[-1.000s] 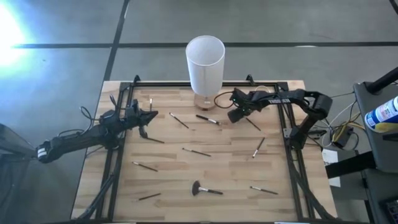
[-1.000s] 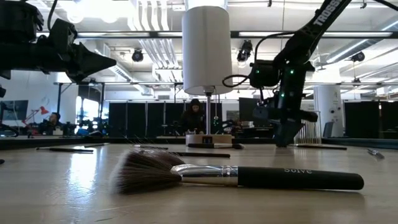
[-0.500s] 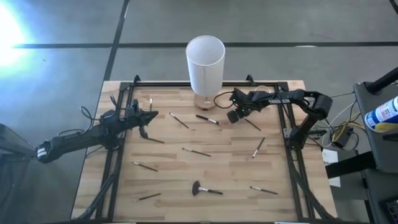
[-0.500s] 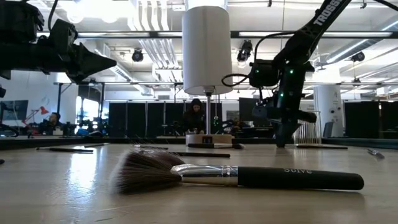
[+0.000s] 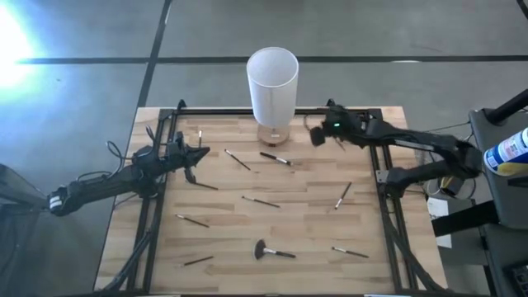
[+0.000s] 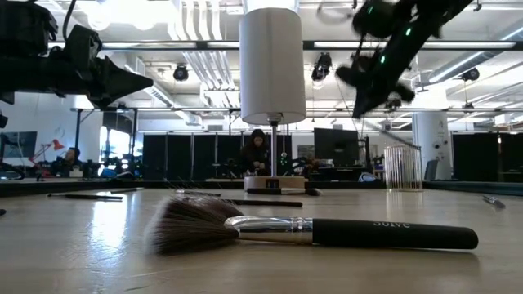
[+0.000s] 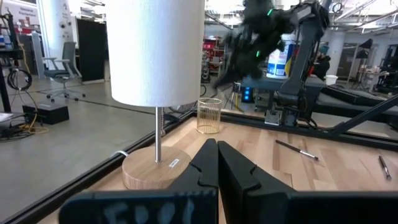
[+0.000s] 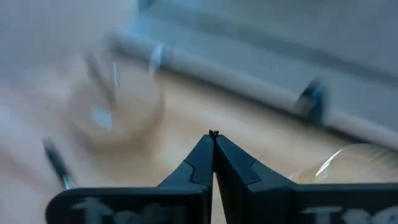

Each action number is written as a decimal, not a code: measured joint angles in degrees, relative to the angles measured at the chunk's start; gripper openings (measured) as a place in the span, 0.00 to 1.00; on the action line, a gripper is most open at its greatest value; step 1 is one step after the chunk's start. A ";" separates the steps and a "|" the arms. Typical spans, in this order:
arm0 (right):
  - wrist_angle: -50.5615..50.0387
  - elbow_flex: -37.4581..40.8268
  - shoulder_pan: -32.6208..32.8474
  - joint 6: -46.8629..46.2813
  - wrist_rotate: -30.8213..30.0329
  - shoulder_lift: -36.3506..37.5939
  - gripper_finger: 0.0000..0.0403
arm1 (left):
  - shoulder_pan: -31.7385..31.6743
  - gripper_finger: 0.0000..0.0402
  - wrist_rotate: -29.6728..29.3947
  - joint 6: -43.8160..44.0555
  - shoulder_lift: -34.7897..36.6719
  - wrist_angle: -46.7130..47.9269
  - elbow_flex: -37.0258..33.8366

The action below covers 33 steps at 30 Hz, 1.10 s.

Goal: Pick & Place Makeup Brushes
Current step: Put the brow brush into the makeup brush holder

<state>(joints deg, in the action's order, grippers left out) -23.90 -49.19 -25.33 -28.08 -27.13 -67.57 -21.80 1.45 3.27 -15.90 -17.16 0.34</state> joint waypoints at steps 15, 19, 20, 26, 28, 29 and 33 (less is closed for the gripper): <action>43.18 15.87 -8.15 16.44 -14.54 9.96 0.02 | 0.00 0.00 0.00 0.05 0.02 -1.35 0.00; 55.65 24.12 -9.07 17.29 -14.45 9.96 0.02 | 0.00 0.00 0.00 0.07 0.02 -1.35 0.00; 59.03 26.05 -9.32 17.60 -14.45 9.96 0.02 | 0.01 0.00 0.00 0.08 0.02 -1.35 0.00; 76.77 36.88 -11.46 14.54 -15.09 7.50 0.02 | 0.02 0.00 0.00 0.04 0.00 -1.32 0.00; 80.67 39.01 -11.75 14.10 -15.00 5.90 0.02 | 0.02 0.00 0.00 0.02 0.00 -1.32 0.00; 81.63 39.72 -11.84 13.64 -15.04 4.99 0.02 | 0.00 0.00 0.00 -0.01 0.00 -1.31 0.00; 83.04 40.35 -11.84 13.26 -15.04 1.95 0.02 | 0.01 0.00 -0.33 -0.44 0.00 -1.30 0.00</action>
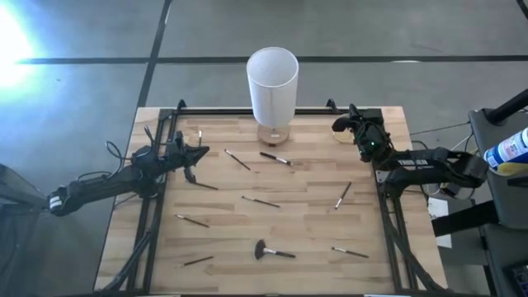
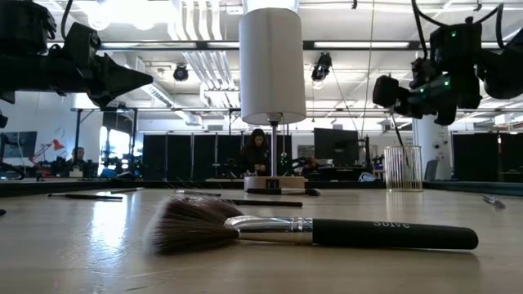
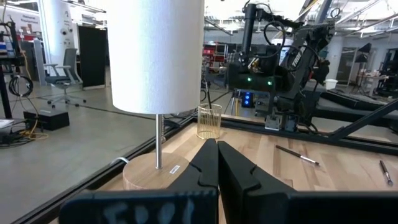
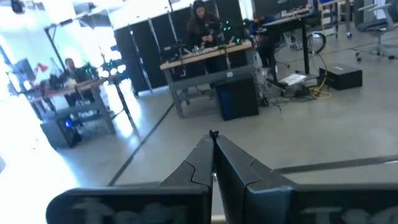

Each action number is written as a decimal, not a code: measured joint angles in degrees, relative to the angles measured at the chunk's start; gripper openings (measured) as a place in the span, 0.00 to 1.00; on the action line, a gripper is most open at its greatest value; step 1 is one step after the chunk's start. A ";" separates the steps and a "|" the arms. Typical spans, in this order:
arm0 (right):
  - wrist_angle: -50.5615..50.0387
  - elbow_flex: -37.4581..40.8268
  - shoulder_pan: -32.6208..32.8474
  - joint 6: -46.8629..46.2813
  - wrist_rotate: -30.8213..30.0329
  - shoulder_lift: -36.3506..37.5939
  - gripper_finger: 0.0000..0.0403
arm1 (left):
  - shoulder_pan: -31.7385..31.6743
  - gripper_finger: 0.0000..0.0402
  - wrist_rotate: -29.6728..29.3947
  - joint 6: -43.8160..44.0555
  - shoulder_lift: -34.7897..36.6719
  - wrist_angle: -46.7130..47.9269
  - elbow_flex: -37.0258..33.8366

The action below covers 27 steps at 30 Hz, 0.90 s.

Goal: Pick & Place Makeup Brushes
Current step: Put the brow brush into the makeup brush holder

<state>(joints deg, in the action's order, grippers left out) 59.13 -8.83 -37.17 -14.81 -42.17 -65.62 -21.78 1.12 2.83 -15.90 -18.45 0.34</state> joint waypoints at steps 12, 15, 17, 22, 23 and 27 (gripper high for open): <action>-0.24 -2.85 -0.02 -3.13 -3.23 -8.24 0.02 | -0.02 0.00 -9.21 1.34 -1.37 0.68 0.18; -0.28 -3.50 -0.02 -4.85 -3.61 -9.38 0.04 | -0.02 0.00 -12.62 1.67 -2.13 1.93 0.37; -1.36 -3.98 0.00 -5.32 -4.35 -9.83 0.07 | -0.02 0.00 -12.65 1.16 -2.58 1.78 0.45; -8.69 -6.27 0.02 -7.88 -4.48 -9.48 0.17 | -0.02 0.00 -12.68 0.71 -3.46 1.56 0.52; -10.83 -6.84 0.02 -7.93 -4.48 -9.06 0.19 | -0.02 0.00 -12.68 0.83 -3.50 1.56 0.55; -20.74 -10.00 0.06 -7.93 -4.44 -6.81 0.23 | -0.02 0.00 -12.78 1.89 -3.56 1.50 0.80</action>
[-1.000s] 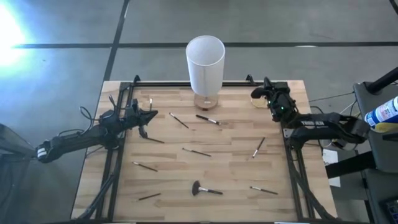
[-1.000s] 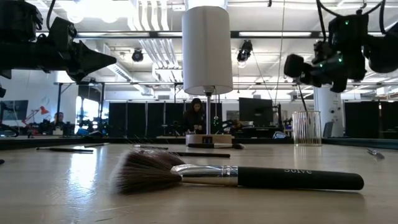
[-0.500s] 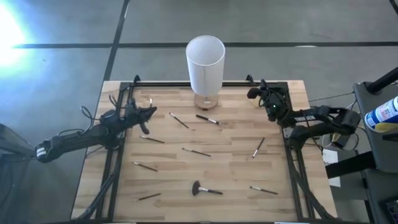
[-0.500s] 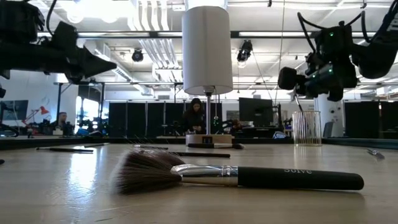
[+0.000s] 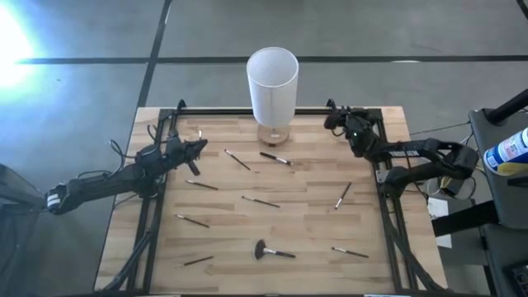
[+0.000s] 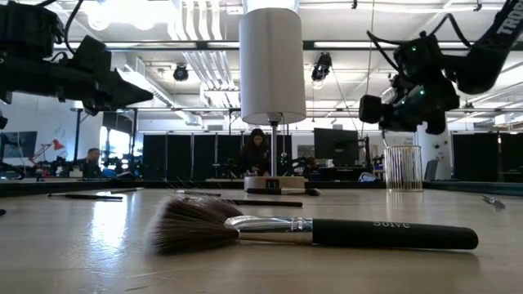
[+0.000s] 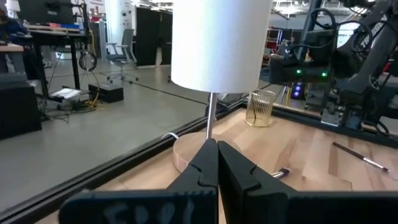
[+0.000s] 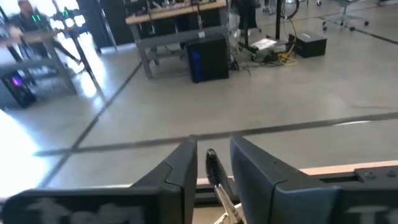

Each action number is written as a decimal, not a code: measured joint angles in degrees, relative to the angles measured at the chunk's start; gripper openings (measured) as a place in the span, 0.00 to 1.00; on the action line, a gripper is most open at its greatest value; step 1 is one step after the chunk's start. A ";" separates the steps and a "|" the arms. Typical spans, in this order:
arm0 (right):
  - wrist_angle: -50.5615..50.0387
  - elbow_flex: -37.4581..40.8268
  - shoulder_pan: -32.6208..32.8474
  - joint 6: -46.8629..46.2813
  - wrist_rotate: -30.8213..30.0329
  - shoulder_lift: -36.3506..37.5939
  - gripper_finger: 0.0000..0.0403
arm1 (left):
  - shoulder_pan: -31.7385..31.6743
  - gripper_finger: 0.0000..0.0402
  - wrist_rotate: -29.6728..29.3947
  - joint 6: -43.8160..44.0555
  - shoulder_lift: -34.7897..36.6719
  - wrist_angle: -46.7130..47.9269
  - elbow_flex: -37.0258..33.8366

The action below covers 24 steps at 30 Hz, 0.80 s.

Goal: Pick & Place Makeup Brushes
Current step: Put the brow brush into the makeup brush holder, then put the eyeshadow brush into the makeup brush holder

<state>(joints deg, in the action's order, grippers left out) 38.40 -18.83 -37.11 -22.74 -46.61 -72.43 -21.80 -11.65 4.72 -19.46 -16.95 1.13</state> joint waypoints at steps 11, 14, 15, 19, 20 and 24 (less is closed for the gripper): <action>-31.98 -10.88 2.10 5.65 10.08 9.85 0.11 | 0.02 0.00 3.97 2.79 -3.10 10.15 7.96; -32.29 -10.54 4.28 8.37 14.56 12.14 0.04 | 0.02 0.00 6.73 4.94 -6.27 16.93 11.19; -31.92 -10.05 5.20 9.07 15.70 12.80 0.03 | 0.05 0.00 7.68 5.60 -7.62 18.89 12.13; -31.25 -8.21 9.30 9.68 18.09 15.05 0.02 | 0.26 0.00 8.63 7.97 -13.81 25.92 15.36; -30.82 -7.85 10.44 9.78 18.23 15.43 0.02 | 0.26 0.00 8.36 9.24 -15.39 27.74 16.34; -30.08 -6.78 14.76 9.92 18.29 15.85 0.02 | 0.03 0.01 1.63 16.62 -22.26 36.08 21.02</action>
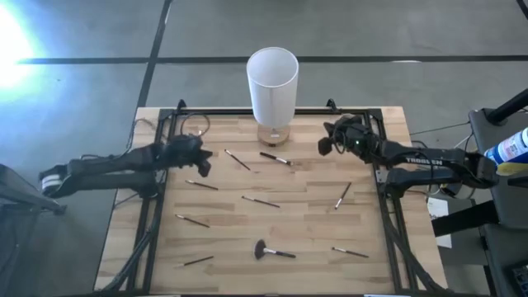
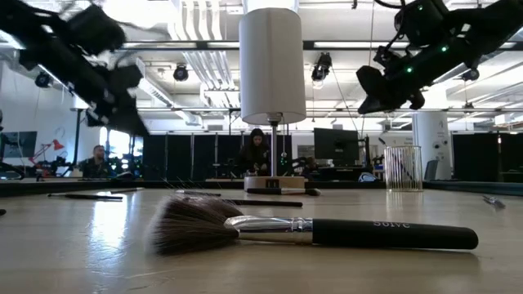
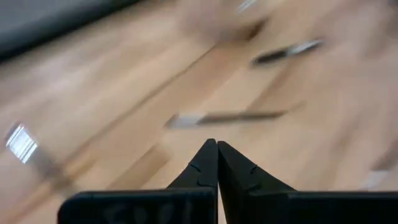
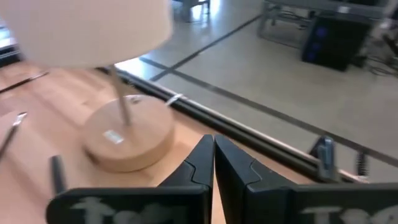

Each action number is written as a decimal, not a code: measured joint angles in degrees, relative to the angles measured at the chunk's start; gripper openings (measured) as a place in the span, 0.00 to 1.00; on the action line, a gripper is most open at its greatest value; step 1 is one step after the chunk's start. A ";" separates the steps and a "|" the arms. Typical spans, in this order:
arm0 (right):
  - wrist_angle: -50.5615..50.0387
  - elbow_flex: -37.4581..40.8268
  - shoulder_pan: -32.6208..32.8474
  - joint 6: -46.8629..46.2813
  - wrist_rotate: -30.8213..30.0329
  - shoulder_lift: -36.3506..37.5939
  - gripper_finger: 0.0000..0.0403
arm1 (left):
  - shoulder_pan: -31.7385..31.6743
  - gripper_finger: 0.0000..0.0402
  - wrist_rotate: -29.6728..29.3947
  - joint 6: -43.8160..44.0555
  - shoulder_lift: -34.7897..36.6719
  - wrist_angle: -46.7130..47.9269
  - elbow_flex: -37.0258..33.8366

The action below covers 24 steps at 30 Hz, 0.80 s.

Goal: Pick & Place Makeup Brushes
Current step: Put the eyeshadow brush into the makeup brush holder

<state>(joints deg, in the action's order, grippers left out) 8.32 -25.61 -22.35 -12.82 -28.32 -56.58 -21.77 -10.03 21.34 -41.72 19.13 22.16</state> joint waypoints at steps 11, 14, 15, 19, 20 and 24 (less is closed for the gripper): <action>4.55 2.00 7.15 0.00 -0.04 -0.08 0.02 | -14.33 0.20 -5.53 4.07 -21.38 6.46 12.33; 4.50 2.45 8.66 0.36 -0.06 -0.13 0.02 | -20.88 0.22 -3.79 4.12 -26.63 6.42 14.30; 4.42 2.61 9.14 0.59 -0.08 -0.15 0.02 | -23.14 0.23 -3.08 4.21 -28.16 5.97 14.97; 4.82 3.34 10.39 0.85 -0.16 -0.17 0.02 | -29.32 0.23 -0.11 4.24 -33.46 3.96 16.67; 4.95 3.54 10.54 0.85 -0.15 -0.17 0.02 | -30.04 0.23 0.42 4.08 -34.48 2.90 17.16; 8.12 4.93 10.77 1.06 -0.15 -0.07 0.02 | -31.05 0.23 1.42 3.80 -38.74 0.76 18.23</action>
<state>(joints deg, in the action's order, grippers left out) 16.43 -20.68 -11.57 -11.76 -28.47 -56.65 -52.82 -8.60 25.14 -80.46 19.89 40.39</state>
